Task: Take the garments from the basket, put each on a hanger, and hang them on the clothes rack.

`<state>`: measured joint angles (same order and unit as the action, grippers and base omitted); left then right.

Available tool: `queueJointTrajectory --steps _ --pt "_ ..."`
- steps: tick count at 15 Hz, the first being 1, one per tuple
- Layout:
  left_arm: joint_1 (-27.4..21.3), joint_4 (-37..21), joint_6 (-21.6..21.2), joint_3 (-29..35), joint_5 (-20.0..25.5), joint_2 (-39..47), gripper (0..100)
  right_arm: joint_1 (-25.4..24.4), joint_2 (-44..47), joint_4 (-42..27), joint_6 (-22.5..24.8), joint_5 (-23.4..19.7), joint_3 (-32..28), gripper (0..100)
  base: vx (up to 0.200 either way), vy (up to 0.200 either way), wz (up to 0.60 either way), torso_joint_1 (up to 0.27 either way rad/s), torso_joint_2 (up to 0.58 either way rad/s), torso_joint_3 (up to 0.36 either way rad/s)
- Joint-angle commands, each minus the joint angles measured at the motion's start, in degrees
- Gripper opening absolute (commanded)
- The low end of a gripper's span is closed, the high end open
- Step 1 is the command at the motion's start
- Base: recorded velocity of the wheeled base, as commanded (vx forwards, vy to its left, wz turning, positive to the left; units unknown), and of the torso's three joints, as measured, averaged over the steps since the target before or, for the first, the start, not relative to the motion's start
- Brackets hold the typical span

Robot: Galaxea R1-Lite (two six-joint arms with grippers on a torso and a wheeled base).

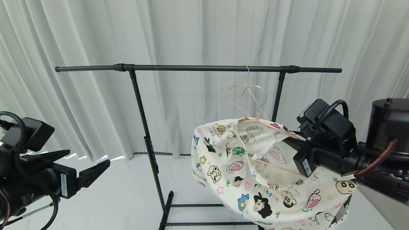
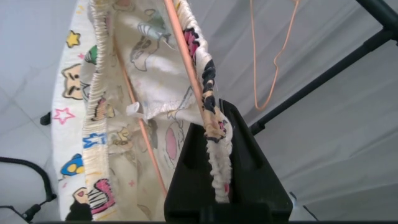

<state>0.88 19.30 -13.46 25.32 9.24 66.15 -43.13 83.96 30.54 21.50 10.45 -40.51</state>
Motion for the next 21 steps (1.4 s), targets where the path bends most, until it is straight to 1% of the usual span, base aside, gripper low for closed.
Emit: queueJointTrajectory --steps 1,5,13,14,15,17,19,21 --pt "0.0 0.0 0.0 0.3 0.0 -0.2 100 0.0 0.2 0.0 0.0 0.0 0.0 0 0.000 0.000 0.00 0.000 0.00 0.000" --pt "-0.1 0.0 -0.1 0.4 0.0 -0.3 100 0.0 0.2 -0.1 -0.1 0.0 0.1 0 0.000 0.000 0.00 0.000 0.00 0.000" --pt "-0.1 0.0 -0.3 3.0 0.1 0.9 100 -0.1 2.3 -0.1 -3.2 0.1 -0.1 0 0.000 0.000 0.00 0.000 0.00 0.000" --pt "-0.1 0.0 -0.3 3.1 0.1 0.8 100 0.0 3.0 -0.1 -4.4 0.1 -0.1 0 0.000 0.000 0.00 0.000 0.00 0.000" --pt "-0.2 0.0 -0.3 3.1 0.1 0.7 100 -0.1 3.8 -0.1 -6.6 0.2 -0.4 0 0.000 0.000 0.00 0.000 0.00 0.000" --pt "-0.2 0.0 -0.4 3.2 0.1 0.8 100 0.0 5.4 -0.1 -10.1 3.2 -0.5 0 0.000 0.000 0.00 0.000 0.00 0.000" --pt "-0.4 0.0 -0.4 2.6 0.0 0.6 100 0.0 6.5 -0.1 -12.5 4.1 -2.0 0 0.000 0.000 0.00 0.000 0.00 0.000" --pt "-1.1 0.0 -0.4 2.4 0.0 0.1 100 0.6 7.5 -0.2 -13.6 4.1 -2.6 0 0.000 0.000 0.00 0.000 0.00 0.000"
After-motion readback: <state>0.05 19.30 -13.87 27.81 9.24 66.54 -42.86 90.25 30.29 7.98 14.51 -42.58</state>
